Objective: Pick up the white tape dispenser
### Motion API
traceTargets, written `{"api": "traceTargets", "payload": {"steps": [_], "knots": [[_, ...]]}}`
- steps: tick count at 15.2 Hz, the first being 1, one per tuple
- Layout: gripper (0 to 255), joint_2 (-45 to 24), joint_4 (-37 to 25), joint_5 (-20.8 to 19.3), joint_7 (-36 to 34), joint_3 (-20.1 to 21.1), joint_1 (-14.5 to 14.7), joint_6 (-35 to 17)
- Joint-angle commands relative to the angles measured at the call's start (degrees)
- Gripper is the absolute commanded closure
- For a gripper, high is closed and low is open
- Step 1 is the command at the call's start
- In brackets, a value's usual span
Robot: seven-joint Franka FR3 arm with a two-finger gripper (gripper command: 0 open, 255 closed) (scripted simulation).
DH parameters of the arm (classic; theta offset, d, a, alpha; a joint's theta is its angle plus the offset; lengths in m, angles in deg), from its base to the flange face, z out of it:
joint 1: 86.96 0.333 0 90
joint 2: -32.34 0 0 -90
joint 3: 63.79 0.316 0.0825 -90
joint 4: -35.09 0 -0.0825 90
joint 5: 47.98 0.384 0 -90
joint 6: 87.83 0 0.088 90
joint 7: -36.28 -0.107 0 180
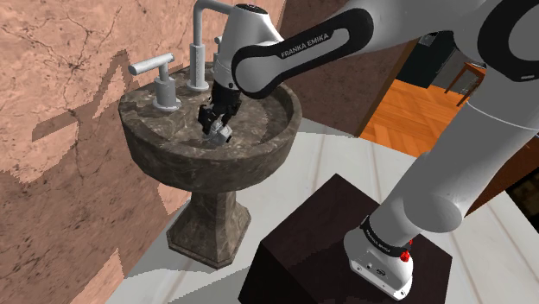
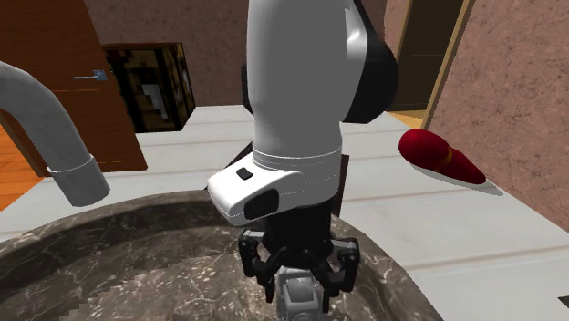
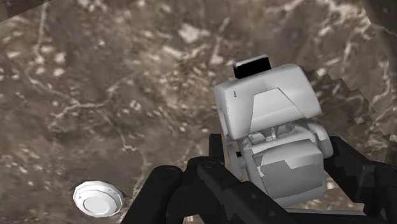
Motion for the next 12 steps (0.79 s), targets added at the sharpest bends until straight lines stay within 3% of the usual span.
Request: {"api": "traceTargets", "payload": {"steps": [1, 12], "knots": [[255, 0.9, -0.6, 0.4, 0.3, 0.0, -0.1, 1.4], [255, 4.1, -4.3, 1.5, 1.0, 0.0, -0.2, 8.3]]}}
